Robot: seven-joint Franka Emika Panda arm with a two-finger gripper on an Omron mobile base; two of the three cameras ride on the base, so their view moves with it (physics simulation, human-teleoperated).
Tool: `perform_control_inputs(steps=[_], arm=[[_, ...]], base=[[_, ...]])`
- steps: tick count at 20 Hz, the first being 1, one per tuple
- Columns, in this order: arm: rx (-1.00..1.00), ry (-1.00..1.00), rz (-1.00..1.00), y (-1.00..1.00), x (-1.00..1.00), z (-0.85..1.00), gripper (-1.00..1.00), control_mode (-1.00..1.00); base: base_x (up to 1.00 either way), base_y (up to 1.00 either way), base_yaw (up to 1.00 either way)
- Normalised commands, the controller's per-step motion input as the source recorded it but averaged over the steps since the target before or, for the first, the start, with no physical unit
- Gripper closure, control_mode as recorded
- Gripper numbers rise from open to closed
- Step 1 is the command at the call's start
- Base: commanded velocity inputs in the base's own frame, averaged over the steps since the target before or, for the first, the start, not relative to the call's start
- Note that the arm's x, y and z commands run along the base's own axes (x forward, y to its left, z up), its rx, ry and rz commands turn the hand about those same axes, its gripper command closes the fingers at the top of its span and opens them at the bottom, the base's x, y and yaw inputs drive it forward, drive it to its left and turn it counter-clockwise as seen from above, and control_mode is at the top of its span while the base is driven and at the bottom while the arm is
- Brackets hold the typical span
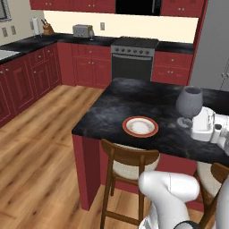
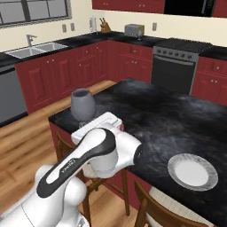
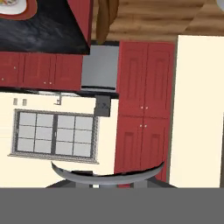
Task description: Retrieve the wine glasses from the counter and place one next to each plate.
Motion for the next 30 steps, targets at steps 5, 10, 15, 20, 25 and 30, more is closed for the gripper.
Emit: perform_control_inputs(steps=[5,10,15,20,25,30], arm=[[-0.06,0.02,0.00,-0.49,0.66,-0.42,1.00,-1.00],[-0.01,-0.01,0.00,-0.53,0.54,-0.49,1.00,-1.00],[-0.03,-0.01,0.00,-0.30,0.48,-0.42,1.00,-1.00],[-0.07,0.00,0.00,-0.05,0.56,-0.37,1.00,-1.00],[-0.04,0.00,0.00,0.00,0.55,-0.38,1.00,-1.00],[-0.03,0.00,0.00,-0.07,0.47,-0.42,1.00,-1.00]], base=[[0.00,0.00,0.00],[0.00,0.00,0.00],[0.00,0.00,0.00],[0.00,0.00,0.00],[0.00,0.00,0.00],[0.00,0.00,0.00]])
